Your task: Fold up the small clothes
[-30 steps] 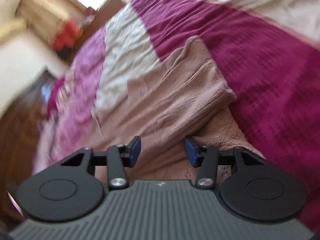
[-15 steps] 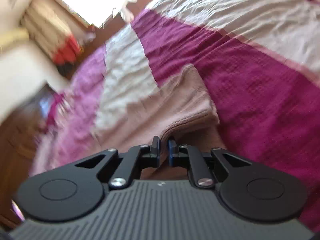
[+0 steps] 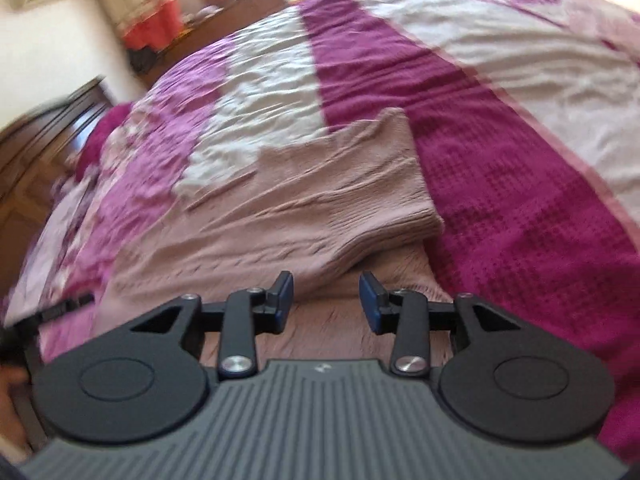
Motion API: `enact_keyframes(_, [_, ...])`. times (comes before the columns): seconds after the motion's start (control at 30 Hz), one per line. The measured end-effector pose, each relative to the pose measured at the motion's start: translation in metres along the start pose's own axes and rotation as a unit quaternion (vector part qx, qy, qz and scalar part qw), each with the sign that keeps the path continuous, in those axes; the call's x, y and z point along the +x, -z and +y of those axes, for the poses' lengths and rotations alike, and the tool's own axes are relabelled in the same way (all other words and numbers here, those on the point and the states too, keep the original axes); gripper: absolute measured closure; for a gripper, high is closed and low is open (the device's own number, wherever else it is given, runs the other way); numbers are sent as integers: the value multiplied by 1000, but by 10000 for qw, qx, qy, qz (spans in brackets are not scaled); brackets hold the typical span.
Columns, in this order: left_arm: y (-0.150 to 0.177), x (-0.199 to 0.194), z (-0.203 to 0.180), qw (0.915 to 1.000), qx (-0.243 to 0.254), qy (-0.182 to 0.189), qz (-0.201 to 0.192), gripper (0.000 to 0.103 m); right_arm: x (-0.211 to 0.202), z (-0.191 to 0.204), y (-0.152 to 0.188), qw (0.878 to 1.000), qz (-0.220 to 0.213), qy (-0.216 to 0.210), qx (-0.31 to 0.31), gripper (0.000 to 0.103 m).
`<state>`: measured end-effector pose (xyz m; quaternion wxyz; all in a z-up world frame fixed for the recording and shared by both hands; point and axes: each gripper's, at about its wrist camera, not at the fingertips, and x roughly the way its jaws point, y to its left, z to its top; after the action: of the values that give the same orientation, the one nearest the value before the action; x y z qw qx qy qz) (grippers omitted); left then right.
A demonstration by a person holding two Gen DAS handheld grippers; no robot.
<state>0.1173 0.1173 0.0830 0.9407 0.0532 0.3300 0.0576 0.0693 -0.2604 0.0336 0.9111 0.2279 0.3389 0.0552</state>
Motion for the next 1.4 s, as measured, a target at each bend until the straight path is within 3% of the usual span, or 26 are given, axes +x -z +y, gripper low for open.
enact_keyframes(0.1, [-7, -29, 17, 9995, 313, -21, -47, 29, -24, 9, 3, 9989, -6, -156, -448, 62])
enact_keyframes(0.3, [-10, -86, 50, 9993, 324, 137, 122, 29, -66, 23, 10, 9938, 17, -296, -1072, 62])
enact_keyframes(0.4, [4, -112, 50, 9987, 370, 263, 215, 29, -83, 32, 19, 9896, 66, -338, -1397, 62])
enact_keyframes(0.47, [21, -128, 45, 9979, 448, 372, 286, 29, -92, 38, 29, 9869, 115, -321, -1577, 53])
enact_keyframes(0.5, [29, -132, 40, 9974, 497, 421, 316, 29, -96, 40, 36, 9853, 118, -309, -1674, 43])
enact_keyframes(0.53, [39, -138, 35, 9966, 558, 482, 360, 29, -101, 43, 42, 9835, 109, -305, -1781, 41])
enact_keyframes(0.67, [76, -153, 10, 9922, 821, 773, 523, 29, -113, 55, 70, 9725, 228, -335, -2293, 42])
enact_keyframes(0.8, [112, -167, -15, 9850, 1249, 995, 653, 24, -118, 64, 97, 9589, 408, -285, -2794, 42])
enact_keyframes(1.07, [166, -191, -37, 9690, 2087, 1072, 774, 23, -120, 78, 146, 9177, 796, 25, -3892, 42])
enact_keyframes(1.3, [189, -199, -41, 9500, 2596, 1382, 1047, 23, -117, 77, 155, 9077, 1088, 60, -4053, 42])
enact_keyframes(1.4, [201, -193, -49, 9406, 2900, 1364, 1117, 23, -113, 76, 161, 8931, 1431, 8, -4265, 42])
